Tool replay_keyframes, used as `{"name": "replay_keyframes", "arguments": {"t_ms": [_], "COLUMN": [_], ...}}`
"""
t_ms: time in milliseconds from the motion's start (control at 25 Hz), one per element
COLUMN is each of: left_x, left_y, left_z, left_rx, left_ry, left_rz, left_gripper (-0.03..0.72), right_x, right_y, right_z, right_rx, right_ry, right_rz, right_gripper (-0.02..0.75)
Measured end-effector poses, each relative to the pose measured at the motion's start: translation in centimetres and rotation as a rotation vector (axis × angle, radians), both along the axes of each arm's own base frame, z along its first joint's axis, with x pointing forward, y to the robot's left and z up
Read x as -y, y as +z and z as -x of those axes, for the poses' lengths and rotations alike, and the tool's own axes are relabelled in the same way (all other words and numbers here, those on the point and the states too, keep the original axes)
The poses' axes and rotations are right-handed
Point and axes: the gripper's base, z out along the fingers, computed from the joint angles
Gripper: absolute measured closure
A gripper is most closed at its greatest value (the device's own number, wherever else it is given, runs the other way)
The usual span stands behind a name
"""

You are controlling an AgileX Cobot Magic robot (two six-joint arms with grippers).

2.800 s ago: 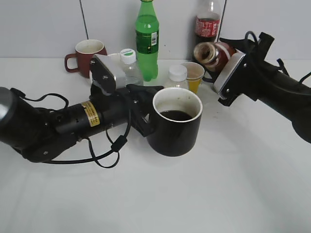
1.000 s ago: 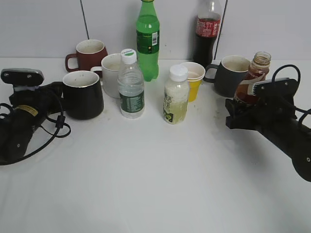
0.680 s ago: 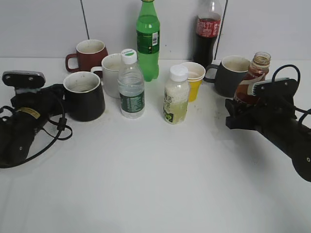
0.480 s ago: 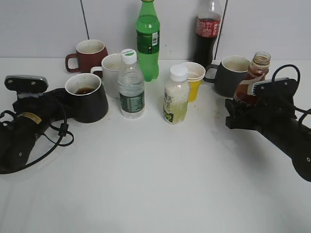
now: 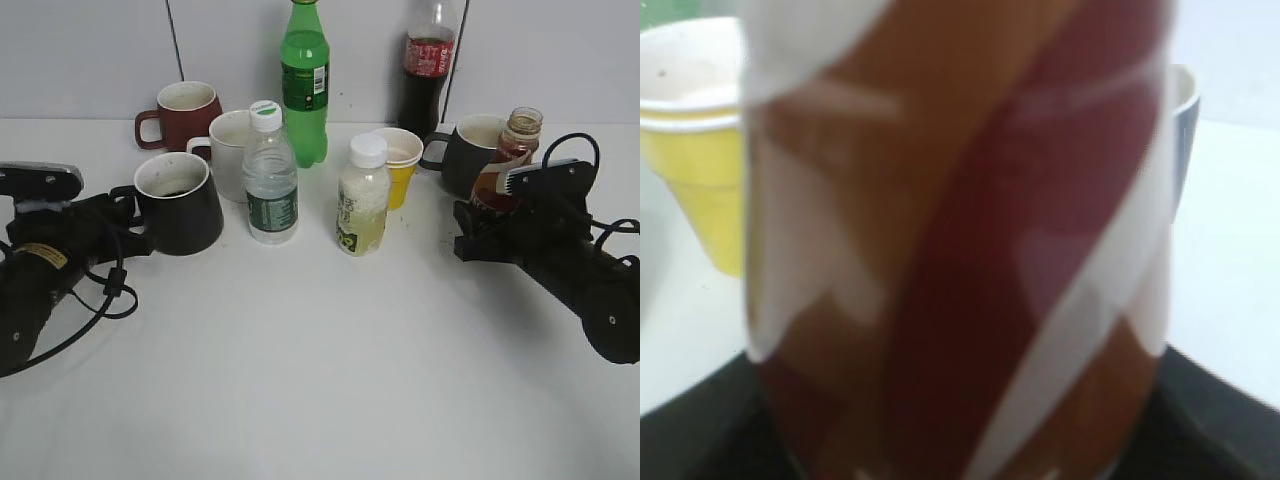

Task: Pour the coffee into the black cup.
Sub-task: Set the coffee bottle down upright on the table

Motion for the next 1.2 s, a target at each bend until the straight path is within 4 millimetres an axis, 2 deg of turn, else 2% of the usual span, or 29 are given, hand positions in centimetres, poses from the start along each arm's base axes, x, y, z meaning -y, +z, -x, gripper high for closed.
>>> {"name": "replay_keyframes", "arguments": {"t_ms": [280, 400, 520, 760, 1000, 1200], "left_x": [0.3, 0.1, -0.1, -0.7, -1.4, -1.5], "left_y": [0.5, 0.9, 1.6, 2.9, 4.3, 6.4], "left_z": [1.3, 1.9, 2.5, 4.7, 7.0, 7.7], "left_rx": [-0.009, -0.008, -0.003, -0.006, -0.002, -0.030], "left_ry": [-0.019, -0.019, -0.018, -0.019, -0.020, -0.025], "left_rz": [-0.003, -0.003, -0.002, -0.003, 0.001, 0.021], "left_gripper": [0.426, 0.426, 0.426, 0.426, 0.426, 0.426], "right_x": [-0.5, -0.5, -0.5, -0.2, 0.3, 1.0], "right_y": [-1.7, -2.2, -2.1, -1.6, 0.0, 0.6], "right_z": [0.0, 0.1, 0.1, 0.2, 2.4, 5.0], "right_rx": [-0.042, -0.059, -0.056, -0.059, -0.135, -0.271], "right_ry": [0.055, 0.053, 0.050, 0.022, 0.006, -0.026], "right_rz": [0.011, 0.004, -0.004, -0.010, -0.024, -0.067], "right_gripper": [0.233, 0.194, 0.147, 0.134, 0.133, 0.133]}}
